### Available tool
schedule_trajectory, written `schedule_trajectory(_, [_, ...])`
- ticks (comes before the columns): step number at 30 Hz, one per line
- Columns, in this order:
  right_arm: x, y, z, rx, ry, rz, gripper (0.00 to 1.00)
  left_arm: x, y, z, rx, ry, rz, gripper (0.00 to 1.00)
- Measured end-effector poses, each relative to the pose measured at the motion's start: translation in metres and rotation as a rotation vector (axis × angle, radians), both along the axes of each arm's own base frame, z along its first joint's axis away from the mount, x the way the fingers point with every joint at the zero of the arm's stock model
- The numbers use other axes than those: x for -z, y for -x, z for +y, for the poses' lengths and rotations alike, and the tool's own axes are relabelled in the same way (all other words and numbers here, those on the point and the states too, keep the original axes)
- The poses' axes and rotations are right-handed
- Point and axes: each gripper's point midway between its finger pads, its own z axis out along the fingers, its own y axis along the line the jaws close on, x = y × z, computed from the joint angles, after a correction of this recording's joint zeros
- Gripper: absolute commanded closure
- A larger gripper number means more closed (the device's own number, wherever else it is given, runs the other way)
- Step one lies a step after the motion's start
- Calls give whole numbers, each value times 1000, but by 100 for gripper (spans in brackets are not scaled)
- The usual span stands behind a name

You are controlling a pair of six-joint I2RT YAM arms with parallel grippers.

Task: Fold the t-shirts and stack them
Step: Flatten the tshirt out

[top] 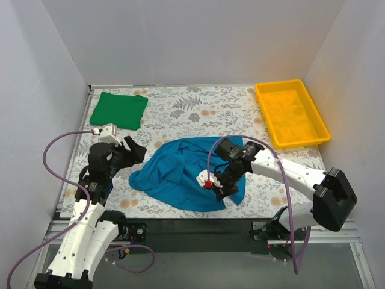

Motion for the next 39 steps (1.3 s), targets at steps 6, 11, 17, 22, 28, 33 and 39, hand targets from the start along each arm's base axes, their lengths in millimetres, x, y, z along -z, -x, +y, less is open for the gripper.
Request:
schedule_trajectory(6, [5,4,-15,-5,46,-35,70,0,0,0,1,0,2,34])
schedule_trajectory(11, [-1,-15,-24,74,59,-116,56,1,0,-1,5,1,5,34])
schedule_trajectory(17, [-5,-84,-55,398,55,-147,49,1,0,-3,14,5,4,34])
schedule_trajectory(22, [-7,-114,-72,565,34,-122,48,1,0,-4,22,9,3,34])
schedule_trajectory(28, [0,-145,-90,744,17,-29,48,1,1,-5,28,11,3,34])
schedule_trajectory(33, [-5,-181,-108,891,-23,4,48,1,1,-6,34,13,3,34])
schedule_trajectory(39, [-10,-206,-113,969,-54,-5,48,1,2,-7,41,16,4,33])
